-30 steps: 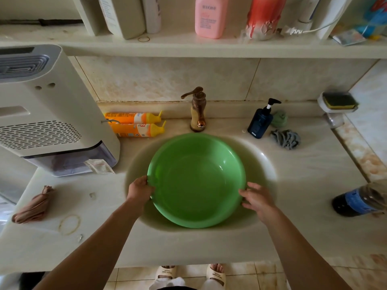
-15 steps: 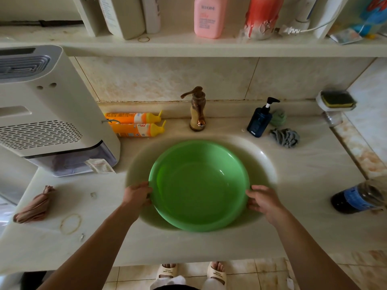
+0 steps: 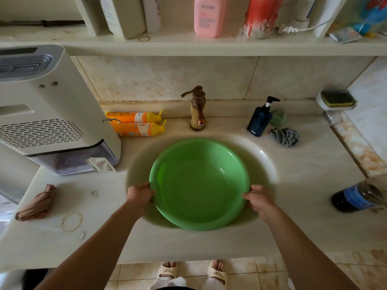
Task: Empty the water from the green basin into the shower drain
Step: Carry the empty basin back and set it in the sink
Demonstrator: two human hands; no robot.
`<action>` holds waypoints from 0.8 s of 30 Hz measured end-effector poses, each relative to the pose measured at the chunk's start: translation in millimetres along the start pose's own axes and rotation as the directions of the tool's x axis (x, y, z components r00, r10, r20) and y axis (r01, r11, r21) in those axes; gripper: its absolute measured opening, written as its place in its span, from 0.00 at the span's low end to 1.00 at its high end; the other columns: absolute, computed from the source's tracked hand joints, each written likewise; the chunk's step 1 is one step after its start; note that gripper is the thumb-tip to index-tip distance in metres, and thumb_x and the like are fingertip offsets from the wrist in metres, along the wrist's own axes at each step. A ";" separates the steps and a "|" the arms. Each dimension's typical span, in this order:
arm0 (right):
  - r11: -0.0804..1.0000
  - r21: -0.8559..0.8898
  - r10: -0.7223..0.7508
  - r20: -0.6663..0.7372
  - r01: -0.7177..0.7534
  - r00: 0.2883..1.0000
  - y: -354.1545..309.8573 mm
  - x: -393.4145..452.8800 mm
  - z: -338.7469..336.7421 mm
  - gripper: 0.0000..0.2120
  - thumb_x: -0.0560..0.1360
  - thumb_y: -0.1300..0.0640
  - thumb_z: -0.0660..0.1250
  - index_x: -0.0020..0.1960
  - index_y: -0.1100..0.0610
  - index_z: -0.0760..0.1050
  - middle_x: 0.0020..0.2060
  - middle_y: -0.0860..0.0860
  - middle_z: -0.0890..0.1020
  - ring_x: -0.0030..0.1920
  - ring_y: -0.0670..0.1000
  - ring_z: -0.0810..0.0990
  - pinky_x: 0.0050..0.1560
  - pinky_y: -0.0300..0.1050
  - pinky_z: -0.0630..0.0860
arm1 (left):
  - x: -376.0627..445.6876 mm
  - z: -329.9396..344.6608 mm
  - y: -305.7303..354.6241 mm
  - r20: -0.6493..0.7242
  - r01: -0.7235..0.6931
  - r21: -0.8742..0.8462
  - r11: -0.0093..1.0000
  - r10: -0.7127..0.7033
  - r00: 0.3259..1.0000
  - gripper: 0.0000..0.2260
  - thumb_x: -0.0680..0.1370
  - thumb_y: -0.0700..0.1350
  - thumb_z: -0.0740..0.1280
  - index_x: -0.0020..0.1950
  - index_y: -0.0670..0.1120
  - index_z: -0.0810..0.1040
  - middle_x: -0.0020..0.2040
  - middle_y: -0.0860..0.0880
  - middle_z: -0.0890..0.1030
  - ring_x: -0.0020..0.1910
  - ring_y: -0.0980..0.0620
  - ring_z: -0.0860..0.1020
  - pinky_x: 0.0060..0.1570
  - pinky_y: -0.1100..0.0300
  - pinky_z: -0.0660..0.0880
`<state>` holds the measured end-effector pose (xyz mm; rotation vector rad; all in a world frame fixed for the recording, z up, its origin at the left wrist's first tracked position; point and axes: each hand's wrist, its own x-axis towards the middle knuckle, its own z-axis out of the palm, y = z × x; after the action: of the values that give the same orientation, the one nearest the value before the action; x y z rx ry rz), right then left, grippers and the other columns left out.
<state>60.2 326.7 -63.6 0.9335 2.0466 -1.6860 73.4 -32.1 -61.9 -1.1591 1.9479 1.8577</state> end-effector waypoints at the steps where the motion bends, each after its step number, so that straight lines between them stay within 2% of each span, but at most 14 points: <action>1: 1.000 -0.001 -0.011 -0.011 0.010 1.000 0.0 1.3 -1.4 0.13 0.72 0.73 0.66 0.50 0.58 0.73 0.39 0.50 0.81 0.40 0.53 0.80 0.50 0.57 0.78 | -0.2 0.6 -0.4 0.004 -0.006 -0.007 1.000 0.006 1.000 0.17 0.71 0.25 0.66 0.54 0.41 0.83 0.42 0.44 0.84 0.46 0.41 0.82 0.51 0.42 0.80; 4: 1.000 0.007 -0.010 -0.001 0.010 1.000 -2.1 3.4 -3.5 0.23 0.72 0.73 0.66 0.65 0.62 0.70 0.41 0.48 0.78 0.46 0.56 0.79 0.53 0.59 0.78 | -1.9 2.9 1.4 0.008 -0.022 -0.040 0.999 0.022 1.000 0.16 0.72 0.25 0.66 0.53 0.42 0.82 0.43 0.45 0.84 0.46 0.42 0.81 0.52 0.41 0.79; 6: 1.000 0.001 -0.006 -0.010 0.006 1.000 -5.1 5.2 -4.0 0.28 0.72 0.72 0.66 0.71 0.63 0.66 0.43 0.47 0.77 0.50 0.56 0.78 0.52 0.57 0.78 | -3.1 5.5 3.2 0.003 -0.033 -0.065 0.997 0.033 0.999 0.16 0.73 0.25 0.66 0.54 0.42 0.81 0.43 0.46 0.83 0.46 0.42 0.82 0.52 0.42 0.80; 11: 1.000 -0.002 -0.018 -0.035 0.018 0.999 -13.3 7.0 -6.0 0.29 0.72 0.72 0.66 0.71 0.64 0.66 0.42 0.46 0.77 0.48 0.54 0.78 0.50 0.54 0.77 | -6.1 9.0 5.6 -0.013 -0.047 -0.099 0.994 0.046 0.999 0.15 0.73 0.27 0.67 0.55 0.41 0.80 0.41 0.49 0.83 0.42 0.48 0.82 0.40 0.52 0.80; 15: 1.000 0.002 -0.026 -0.048 0.026 0.998 -12.6 11.1 -7.7 0.29 0.72 0.72 0.67 0.72 0.64 0.66 0.60 0.58 0.79 0.54 0.57 0.78 0.51 0.54 0.77 | -6.5 11.0 3.2 -0.006 -0.025 -0.100 0.995 0.025 1.000 0.15 0.73 0.27 0.68 0.58 0.38 0.80 0.42 0.48 0.83 0.42 0.47 0.82 0.40 0.53 0.80; 17: 1.000 -0.004 -0.030 -0.048 0.029 0.998 -10.4 12.6 -6.7 0.29 0.72 0.72 0.67 0.72 0.64 0.66 0.63 0.60 0.77 0.57 0.59 0.79 0.54 0.57 0.77 | -6.6 11.0 1.1 -0.008 -0.012 -0.105 0.994 0.011 1.000 0.15 0.73 0.27 0.67 0.57 0.39 0.80 0.42 0.47 0.83 0.42 0.46 0.82 0.39 0.54 0.80; 20: 1.000 0.005 -0.023 -0.042 0.023 0.999 -7.0 15.1 -5.6 0.28 0.72 0.73 0.66 0.71 0.65 0.66 0.59 0.59 0.79 0.54 0.58 0.79 0.54 0.57 0.78 | -4.7 8.7 -2.1 -0.016 -0.011 -0.096 0.995 0.010 1.000 0.14 0.73 0.28 0.68 0.55 0.42 0.81 0.43 0.47 0.83 0.44 0.46 0.82 0.40 0.53 0.80; 24: 1.000 0.015 -0.012 -0.042 0.013 0.999 -7.2 15.0 -5.2 0.26 0.72 0.72 0.67 0.69 0.64 0.69 0.45 0.50 0.80 0.43 0.52 0.80 0.42 0.48 0.78 | -2.0 8.1 -3.0 -0.005 -0.013 -0.081 0.997 0.012 1.000 0.14 0.73 0.28 0.68 0.53 0.43 0.81 0.45 0.46 0.83 0.46 0.43 0.82 0.49 0.46 0.80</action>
<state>45.3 335.2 -66.4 0.9706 2.0733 -1.7044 73.8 -23.6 -64.4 -1.1777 1.9028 1.9590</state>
